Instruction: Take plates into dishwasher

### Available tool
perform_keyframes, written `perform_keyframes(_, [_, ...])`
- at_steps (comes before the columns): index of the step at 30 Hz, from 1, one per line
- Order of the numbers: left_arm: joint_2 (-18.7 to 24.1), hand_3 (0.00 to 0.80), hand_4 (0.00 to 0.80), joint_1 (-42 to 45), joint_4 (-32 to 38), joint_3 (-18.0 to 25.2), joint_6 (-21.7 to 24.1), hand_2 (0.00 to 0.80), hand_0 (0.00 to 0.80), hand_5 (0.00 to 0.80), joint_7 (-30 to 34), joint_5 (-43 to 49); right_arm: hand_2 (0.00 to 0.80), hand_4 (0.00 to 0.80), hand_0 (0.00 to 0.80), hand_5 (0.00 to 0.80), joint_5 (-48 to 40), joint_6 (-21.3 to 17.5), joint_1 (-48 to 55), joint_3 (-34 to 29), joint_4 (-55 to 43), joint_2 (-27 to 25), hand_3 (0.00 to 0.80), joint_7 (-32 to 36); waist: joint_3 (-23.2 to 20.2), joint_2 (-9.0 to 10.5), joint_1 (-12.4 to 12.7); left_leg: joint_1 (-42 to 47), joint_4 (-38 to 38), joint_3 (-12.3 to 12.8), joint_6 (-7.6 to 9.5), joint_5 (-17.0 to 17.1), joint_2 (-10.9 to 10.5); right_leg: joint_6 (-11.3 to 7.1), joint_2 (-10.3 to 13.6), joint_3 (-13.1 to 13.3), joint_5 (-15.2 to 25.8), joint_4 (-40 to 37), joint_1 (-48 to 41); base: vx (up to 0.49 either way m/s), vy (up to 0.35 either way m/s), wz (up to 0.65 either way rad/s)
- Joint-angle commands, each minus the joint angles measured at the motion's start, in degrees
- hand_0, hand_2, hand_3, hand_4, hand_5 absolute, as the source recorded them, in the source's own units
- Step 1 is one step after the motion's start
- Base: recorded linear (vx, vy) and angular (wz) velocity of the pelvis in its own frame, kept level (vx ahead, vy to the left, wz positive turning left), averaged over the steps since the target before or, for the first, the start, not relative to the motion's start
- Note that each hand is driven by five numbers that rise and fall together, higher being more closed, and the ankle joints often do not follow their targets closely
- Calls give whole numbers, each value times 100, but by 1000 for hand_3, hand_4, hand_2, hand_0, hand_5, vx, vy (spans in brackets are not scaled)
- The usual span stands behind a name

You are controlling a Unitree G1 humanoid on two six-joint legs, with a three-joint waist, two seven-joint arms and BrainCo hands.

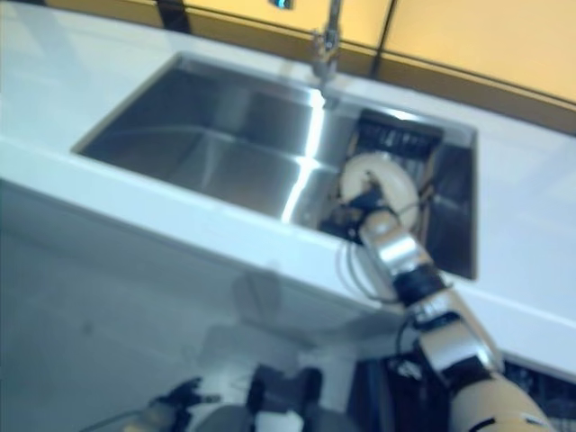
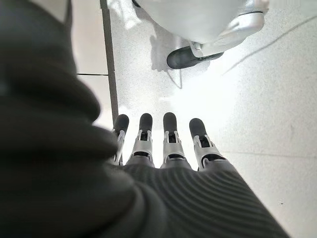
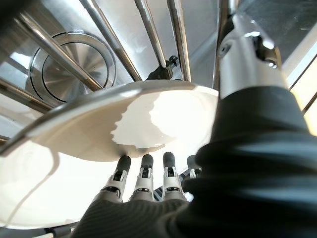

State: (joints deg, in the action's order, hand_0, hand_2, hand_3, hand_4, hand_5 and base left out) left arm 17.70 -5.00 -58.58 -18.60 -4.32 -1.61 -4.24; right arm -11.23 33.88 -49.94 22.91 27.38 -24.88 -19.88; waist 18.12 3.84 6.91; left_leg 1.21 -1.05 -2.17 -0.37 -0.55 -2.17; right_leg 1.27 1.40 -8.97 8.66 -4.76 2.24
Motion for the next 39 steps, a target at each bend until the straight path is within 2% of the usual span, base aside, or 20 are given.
perform_keyframes(1, [-61,0,0,-236,68,-321,-26,0,0,0,-72,-144,0,0,0,0,145,44,-513,349,238,114,0,-207,95,-118,92,-412,-383,213,556,-671,-205,-206,17,95,-1019,648,-64,0,0,0])
perform_keyframes(11, [-110,0,0,-333,105,-376,-21,0,0,0,-112,-284,0,0,0,0,323,181,-636,461,822,235,0,-529,122,-177,162,-499,-361,118,573,-624,-241,-203,45,69,-1000,654,11,-12,12,4])
perform_keyframes(12, [-110,0,0,-334,128,-377,-40,0,0,0,-122,-294,376,376,376,376,348,181,-656,474,892,216,376,-513,127,-181,175,-509,-368,104,572,-622,-243,-205,52,54,-1006,669,20,-15,17,9])
perform_keyframes(13, [-105,0,0,-343,141,-377,-52,0,0,0,-116,-314,565,565,565,565,328,196,-673,481,937,193,565,-523,134,-187,184,-520,-374,96,575,-620,-245,-205,59,45,-1008,678,27,-15,15,7])
perform_keyframes(14, [-101,0,0,-354,133,-384,-51,0,0,0,-112,-325,800,800,800,800,344,183,-685,490,969,187,800,-522,138,-189,187,-522,-372,88,578,-618,-247,-203,61,42,-1009,682,30,-20,16,4])
perform_keyframes(26, [-84,0,0,-401,166,-365,-7,0,0,0,-77,-354,800,800,800,800,521,116,-718,526,1022,59,800,-397,174,-193,212,-599,-393,-38,623,-607,-285,-216,85,86,-1019,782,128,-7,8,3])
perform_keyframes(39, [-82,0,0,-366,199,-305,-40,0,0,0,-152,-358,800,800,800,800,885,-94,-593,404,704,-73,800,-492,120,-124,173,-520,-295,-33,644,-599,-259,-249,52,155,-979,736,91,0,0,0])
